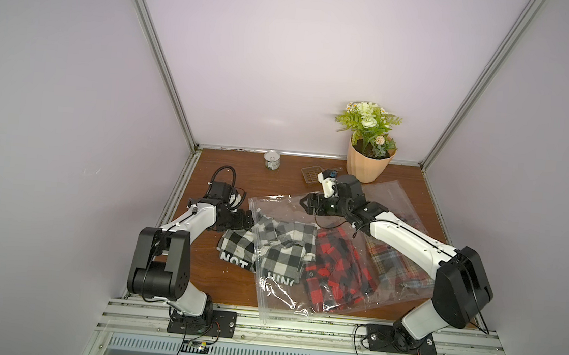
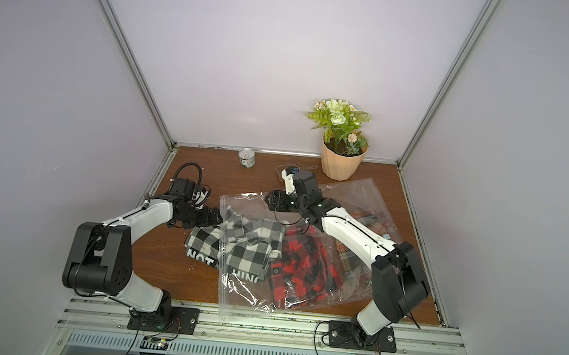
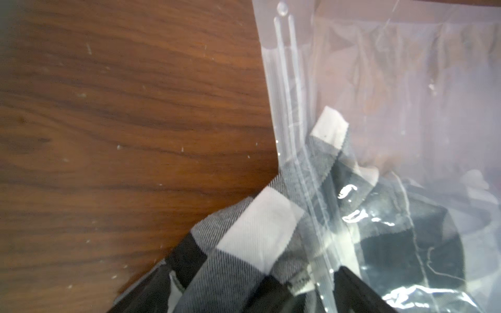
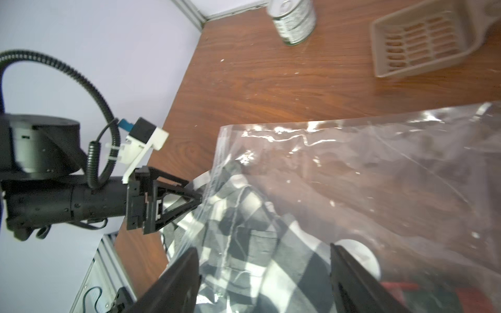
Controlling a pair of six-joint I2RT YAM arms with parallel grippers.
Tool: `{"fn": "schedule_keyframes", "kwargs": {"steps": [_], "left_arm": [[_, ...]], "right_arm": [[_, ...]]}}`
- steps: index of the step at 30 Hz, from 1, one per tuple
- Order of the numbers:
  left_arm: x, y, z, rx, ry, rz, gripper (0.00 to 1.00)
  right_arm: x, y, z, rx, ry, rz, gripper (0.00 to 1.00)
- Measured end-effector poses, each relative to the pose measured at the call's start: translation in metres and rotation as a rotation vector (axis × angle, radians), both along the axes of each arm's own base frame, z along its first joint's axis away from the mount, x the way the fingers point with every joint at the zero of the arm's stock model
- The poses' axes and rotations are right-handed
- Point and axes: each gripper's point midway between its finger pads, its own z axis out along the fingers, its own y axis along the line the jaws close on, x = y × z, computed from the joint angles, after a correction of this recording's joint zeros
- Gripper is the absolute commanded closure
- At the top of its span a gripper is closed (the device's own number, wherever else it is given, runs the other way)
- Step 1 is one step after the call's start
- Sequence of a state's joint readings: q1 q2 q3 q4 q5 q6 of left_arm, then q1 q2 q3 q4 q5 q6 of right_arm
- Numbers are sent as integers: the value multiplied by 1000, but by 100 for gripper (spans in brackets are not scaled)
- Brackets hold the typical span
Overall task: Take the shirt out of the vacuum bag
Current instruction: Take out the shirt from the vacuum bag.
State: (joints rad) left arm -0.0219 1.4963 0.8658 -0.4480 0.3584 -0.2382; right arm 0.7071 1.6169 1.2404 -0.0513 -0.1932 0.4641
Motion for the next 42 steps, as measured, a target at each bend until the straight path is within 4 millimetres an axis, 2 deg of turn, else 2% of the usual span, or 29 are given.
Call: {"fn": "schedule_keyframes", "kwargs": {"steps": [4,8,15,23,28,31,36,42], "left_arm": [[-6,8,10,-12,-26,38,7],[-8,13,9,-27,-16,60,12],[-15,10,-13,-42,67,51,21],[-18,7,-26,-55,88,44,27],[-16,6,-26,-84,79,43,34],[-15,5,-27,-93,75,40,36],[-14,1,-27,-117,70,32,47],[-13,-2,-29,-144,74,26,59]], "right_arm": [[-30,51,1,-25,-6,126,21],[-55,87,-16,-86,19,211,21],[-75,124,-44,-248,15,279,22],[-96,163,-53,-430,-74,318,23],[-112,171,-75,-525,-86,328,24],[-114,170,-92,-584,-82,320,25],[-102,157,-118,-694,-89,260,26],[-81,154,-120,-767,-145,169,30]]}}
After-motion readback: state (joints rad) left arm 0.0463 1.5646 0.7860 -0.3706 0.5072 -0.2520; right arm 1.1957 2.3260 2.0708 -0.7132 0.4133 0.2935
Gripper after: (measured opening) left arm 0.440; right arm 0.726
